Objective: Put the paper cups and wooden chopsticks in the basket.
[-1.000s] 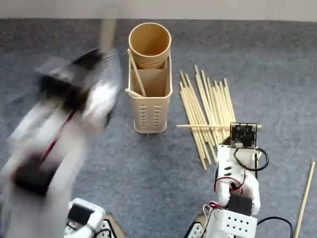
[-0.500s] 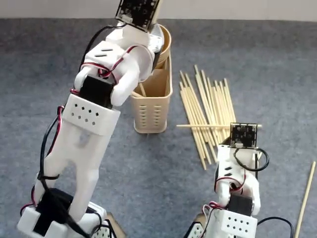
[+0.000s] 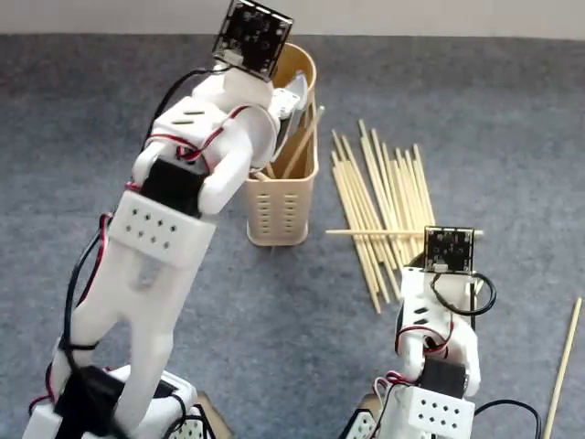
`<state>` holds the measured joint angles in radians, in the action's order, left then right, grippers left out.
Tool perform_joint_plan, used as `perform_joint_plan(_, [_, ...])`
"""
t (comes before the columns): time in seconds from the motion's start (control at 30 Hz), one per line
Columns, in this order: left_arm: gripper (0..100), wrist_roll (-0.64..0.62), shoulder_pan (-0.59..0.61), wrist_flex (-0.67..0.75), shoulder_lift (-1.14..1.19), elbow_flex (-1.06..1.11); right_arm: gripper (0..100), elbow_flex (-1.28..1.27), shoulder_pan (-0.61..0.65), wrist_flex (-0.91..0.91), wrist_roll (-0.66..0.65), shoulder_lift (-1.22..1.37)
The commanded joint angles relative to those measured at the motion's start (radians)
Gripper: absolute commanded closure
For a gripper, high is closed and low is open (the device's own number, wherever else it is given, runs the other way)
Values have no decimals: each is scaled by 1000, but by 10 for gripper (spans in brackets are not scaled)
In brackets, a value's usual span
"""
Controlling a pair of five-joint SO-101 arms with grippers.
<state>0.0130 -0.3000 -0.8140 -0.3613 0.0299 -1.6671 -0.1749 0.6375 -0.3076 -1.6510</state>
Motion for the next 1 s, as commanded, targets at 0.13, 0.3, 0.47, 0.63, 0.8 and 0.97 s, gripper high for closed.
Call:
perform_joint_plan(0.13, [857,-15,173,-104,-166,-18,992,-104,4,-16,-11,8])
perform_joint_plan(0.3, [857,-157,427,-339,-188,-7,992,-31,-1,-8,-9,12])
perform_joint_plan(0.47, [857,-204,518,-434,-189,131,992,91,16,39,-11,13])
perform_joint_plan(0.63, [857,-206,464,-345,-191,417,992,124,8,48,-28,13])
perform_joint_plan(0.8, [857,-206,461,-95,-188,621,992,128,-39,142,57,13])
perform_joint_plan(0.97, [857,-204,443,-51,-188,696,992,222,-50,208,66,15])
